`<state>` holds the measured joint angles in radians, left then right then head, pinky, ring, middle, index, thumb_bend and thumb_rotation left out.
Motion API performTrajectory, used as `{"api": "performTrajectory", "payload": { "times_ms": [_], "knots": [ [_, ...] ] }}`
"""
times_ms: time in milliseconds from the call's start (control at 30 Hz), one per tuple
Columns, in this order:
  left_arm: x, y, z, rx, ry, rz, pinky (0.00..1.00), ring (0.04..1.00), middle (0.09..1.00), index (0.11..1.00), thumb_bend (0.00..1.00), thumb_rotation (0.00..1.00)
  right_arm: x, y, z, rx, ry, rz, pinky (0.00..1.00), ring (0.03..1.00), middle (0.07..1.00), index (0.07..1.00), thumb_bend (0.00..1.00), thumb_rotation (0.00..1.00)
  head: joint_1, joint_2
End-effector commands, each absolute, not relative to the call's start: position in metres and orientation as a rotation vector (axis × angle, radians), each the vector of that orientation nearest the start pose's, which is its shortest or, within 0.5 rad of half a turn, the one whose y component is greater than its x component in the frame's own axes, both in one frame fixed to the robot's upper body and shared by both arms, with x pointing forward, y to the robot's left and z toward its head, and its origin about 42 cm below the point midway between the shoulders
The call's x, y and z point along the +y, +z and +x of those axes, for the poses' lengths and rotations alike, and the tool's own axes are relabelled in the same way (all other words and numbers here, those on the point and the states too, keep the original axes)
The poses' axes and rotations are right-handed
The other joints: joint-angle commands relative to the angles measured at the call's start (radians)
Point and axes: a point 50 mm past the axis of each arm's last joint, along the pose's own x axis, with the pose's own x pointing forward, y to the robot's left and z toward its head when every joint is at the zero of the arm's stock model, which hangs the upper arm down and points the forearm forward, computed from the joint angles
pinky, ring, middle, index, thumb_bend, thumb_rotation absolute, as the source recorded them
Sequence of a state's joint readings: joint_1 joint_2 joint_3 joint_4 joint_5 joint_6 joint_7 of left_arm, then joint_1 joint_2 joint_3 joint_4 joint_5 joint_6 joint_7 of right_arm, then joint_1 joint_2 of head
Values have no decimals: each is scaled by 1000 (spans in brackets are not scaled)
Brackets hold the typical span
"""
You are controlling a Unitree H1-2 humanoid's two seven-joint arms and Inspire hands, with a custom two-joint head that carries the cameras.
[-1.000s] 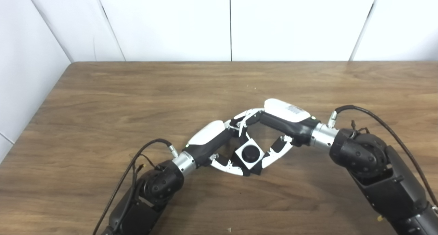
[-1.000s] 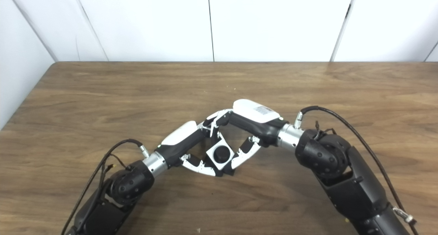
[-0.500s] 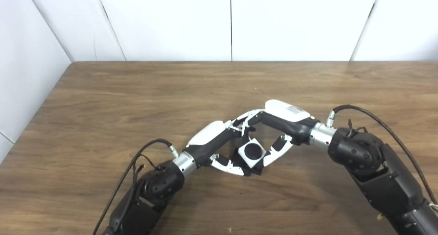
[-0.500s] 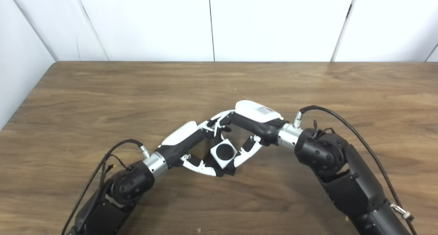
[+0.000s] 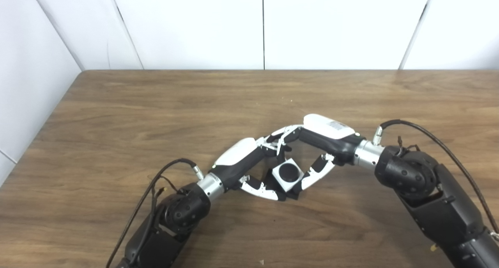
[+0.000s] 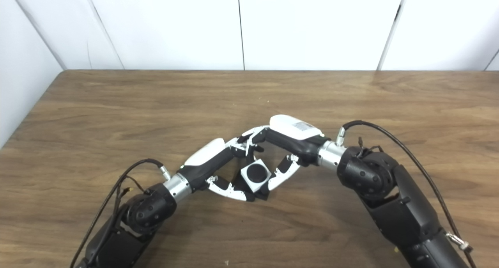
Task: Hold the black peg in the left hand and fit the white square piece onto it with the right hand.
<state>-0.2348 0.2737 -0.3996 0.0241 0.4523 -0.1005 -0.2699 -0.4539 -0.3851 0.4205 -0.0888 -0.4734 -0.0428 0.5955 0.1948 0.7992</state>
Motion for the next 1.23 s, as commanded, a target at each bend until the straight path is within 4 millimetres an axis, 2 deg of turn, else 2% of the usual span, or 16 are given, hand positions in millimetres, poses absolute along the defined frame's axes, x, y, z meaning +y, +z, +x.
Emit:
{"api": "performTrajectory", "payload": {
  "times_ms": [0, 67, 333, 433, 633, 900, 1200],
  "knots": [
    [169, 125, 324, -197, -718, 866, 1000, 1000, 1000, 490, 521, 77, -181, 233, 375, -313, 871, -1129, 779, 864, 893, 761, 869, 325, 2, 1],
    [169, 125, 324, -198, -717, 866, 1000, 1000, 1000, 490, 521, 77, -183, 234, 375, -302, 868, -1137, 783, 874, 908, 796, 907, 333, 2, 1],
    [171, 126, 324, -198, -718, 862, 1000, 1000, 1000, 491, 521, 77, -195, 238, 379, -284, 839, -1146, 776, 882, 916, 814, 906, 335, -10, 5],
    [173, 126, 324, -192, -717, 862, 1000, 1000, 1000, 491, 521, 77, -201, 240, 380, -255, 810, -1138, 798, 893, 922, 816, 902, 336, -15, 5],
    [177, 126, 324, -195, -718, 867, 1000, 1000, 1000, 491, 521, 77, -222, 243, 385, -230, 747, -1141, 770, 881, 910, 809, 895, 322, -29, 3],
    [180, 127, 325, -189, -720, 871, 1000, 1000, 1000, 491, 521, 76, -252, 251, 394, -208, 632, -1126, 748, 849, 877, 797, 837, 205, -49, 0],
    [183, 128, 325, -187, -718, 881, 1000, 1000, 1000, 491, 522, 75, -271, 253, 402, -224, 532, -1091, 671, 828, 858, 778, 761, 183, -69, -7]
  ]
}}
